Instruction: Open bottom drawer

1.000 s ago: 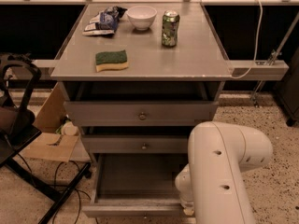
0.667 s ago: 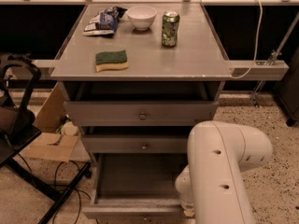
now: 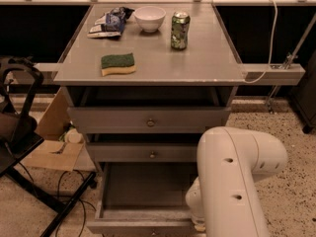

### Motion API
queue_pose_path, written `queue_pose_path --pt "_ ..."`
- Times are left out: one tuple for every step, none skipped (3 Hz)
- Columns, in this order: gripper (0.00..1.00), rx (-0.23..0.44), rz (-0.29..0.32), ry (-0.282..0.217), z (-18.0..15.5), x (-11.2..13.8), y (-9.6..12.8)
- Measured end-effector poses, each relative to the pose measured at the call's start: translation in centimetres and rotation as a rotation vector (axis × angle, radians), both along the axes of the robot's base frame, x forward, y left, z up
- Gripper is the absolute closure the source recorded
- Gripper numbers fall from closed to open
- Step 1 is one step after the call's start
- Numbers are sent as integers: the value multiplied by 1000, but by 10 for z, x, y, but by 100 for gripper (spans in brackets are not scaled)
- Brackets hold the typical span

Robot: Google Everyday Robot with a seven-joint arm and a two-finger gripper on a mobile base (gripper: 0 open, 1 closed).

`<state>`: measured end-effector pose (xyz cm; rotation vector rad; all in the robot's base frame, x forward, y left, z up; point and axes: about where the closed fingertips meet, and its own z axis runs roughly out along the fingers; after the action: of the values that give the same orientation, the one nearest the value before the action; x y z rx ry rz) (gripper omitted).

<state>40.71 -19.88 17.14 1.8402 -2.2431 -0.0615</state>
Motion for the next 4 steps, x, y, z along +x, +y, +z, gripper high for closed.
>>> queue_pose_path --pt "100 -4 2 -5 1 -4 0" --pt "100 -4 2 -5 1 -4 0" --pt "100 -8 3 -11 2 -9 0" --pt "100 -8 3 -11 1 -9 0"
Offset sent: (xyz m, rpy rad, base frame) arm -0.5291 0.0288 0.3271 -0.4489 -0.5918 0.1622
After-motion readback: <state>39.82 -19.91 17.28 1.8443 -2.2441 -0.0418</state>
